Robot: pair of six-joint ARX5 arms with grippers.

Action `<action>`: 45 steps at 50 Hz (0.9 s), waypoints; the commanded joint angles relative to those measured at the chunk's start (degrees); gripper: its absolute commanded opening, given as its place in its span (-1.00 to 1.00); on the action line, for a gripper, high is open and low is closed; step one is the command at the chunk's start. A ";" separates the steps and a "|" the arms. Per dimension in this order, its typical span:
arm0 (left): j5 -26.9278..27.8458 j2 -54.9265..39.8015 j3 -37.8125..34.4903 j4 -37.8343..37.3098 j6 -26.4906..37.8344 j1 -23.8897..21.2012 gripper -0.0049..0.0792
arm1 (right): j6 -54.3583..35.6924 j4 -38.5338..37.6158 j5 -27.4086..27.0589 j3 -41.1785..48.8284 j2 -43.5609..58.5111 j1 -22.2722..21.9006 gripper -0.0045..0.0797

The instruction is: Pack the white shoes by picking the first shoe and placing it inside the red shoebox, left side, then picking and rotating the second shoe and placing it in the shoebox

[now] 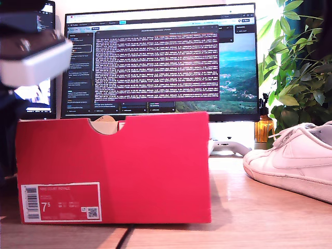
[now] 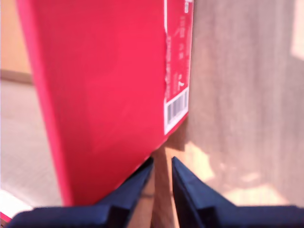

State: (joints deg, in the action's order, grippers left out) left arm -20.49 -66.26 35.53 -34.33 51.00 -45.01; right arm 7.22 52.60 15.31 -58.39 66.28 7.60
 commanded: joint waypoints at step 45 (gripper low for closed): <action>3.96 -0.81 0.28 1.68 -0.04 0.28 -0.84 | -11.85 -0.50 -10.38 0.11 22.62 4.44 -0.18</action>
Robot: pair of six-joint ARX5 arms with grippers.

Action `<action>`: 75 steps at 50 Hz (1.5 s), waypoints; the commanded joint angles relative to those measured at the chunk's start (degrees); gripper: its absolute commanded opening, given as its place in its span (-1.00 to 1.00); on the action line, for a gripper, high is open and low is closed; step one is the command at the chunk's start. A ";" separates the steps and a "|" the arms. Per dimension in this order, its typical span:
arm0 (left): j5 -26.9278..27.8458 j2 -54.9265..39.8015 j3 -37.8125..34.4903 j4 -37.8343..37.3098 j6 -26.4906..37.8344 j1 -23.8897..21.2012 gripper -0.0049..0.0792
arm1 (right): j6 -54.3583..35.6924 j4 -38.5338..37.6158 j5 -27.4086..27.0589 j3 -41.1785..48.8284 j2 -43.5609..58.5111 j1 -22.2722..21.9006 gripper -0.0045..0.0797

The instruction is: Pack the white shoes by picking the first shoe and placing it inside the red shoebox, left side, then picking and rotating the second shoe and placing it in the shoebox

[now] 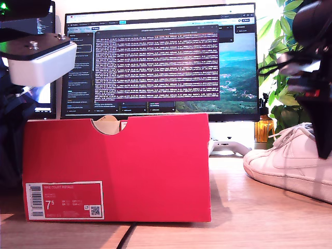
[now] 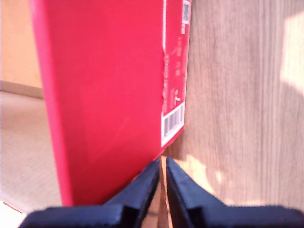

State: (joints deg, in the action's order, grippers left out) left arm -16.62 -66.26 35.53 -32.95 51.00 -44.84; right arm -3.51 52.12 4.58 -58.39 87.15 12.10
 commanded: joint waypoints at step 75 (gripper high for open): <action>0.22 -0.81 0.28 0.02 -0.02 0.11 -0.93 | 41.13 -19.58 6.62 -27.32 -0.66 26.43 -0.92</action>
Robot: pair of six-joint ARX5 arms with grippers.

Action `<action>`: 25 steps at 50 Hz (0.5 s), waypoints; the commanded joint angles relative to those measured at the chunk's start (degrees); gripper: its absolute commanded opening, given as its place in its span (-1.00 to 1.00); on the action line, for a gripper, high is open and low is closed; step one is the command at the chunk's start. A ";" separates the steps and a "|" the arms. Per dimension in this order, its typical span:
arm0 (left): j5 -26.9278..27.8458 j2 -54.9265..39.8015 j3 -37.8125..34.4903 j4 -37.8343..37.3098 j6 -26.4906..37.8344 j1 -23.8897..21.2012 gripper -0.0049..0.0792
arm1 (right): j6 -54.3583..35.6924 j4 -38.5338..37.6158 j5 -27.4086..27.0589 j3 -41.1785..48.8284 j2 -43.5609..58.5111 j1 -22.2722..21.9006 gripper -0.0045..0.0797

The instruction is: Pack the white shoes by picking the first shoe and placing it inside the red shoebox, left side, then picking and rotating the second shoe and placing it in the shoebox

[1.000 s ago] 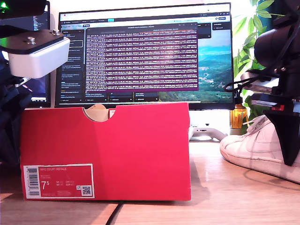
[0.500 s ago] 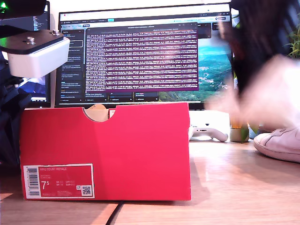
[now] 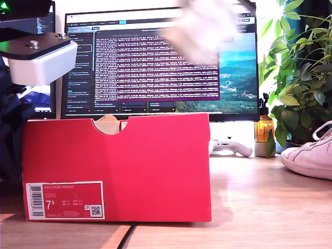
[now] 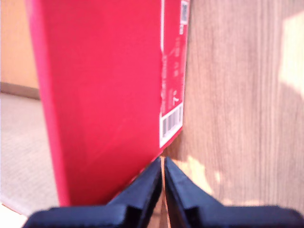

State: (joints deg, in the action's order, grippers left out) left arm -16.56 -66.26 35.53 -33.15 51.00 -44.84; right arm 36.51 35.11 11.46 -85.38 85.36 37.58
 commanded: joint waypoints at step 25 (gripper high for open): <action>0.00 -0.81 0.28 1.77 -0.02 0.11 -0.93 | 7.93 -8.74 -3.15 -0.33 15.04 7.45 -0.92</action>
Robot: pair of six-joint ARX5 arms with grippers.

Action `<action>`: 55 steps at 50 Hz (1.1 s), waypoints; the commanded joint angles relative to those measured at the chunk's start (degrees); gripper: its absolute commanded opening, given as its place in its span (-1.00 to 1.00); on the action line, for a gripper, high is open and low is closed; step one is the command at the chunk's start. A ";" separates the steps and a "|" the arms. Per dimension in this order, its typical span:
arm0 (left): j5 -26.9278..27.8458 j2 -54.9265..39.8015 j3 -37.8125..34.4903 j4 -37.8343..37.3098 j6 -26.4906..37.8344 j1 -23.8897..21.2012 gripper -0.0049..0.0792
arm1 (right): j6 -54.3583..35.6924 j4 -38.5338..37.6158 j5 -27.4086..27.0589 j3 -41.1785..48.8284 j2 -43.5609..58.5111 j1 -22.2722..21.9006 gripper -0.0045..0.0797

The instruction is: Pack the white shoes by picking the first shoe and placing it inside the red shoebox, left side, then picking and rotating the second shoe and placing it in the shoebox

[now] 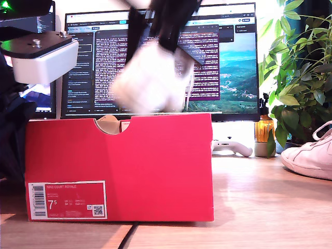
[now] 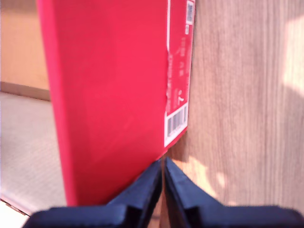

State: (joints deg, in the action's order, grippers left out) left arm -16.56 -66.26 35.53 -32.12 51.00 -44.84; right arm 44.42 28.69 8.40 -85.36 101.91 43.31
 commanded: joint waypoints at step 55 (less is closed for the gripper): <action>-0.61 -0.81 0.28 0.48 -0.20 0.11 -0.93 | 0.59 -6.86 -2.27 -0.35 9.07 5.31 -0.09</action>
State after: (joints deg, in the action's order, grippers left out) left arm -17.06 -66.26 35.53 -32.10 50.98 -44.84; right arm 45.17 22.52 5.54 -85.36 112.95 48.05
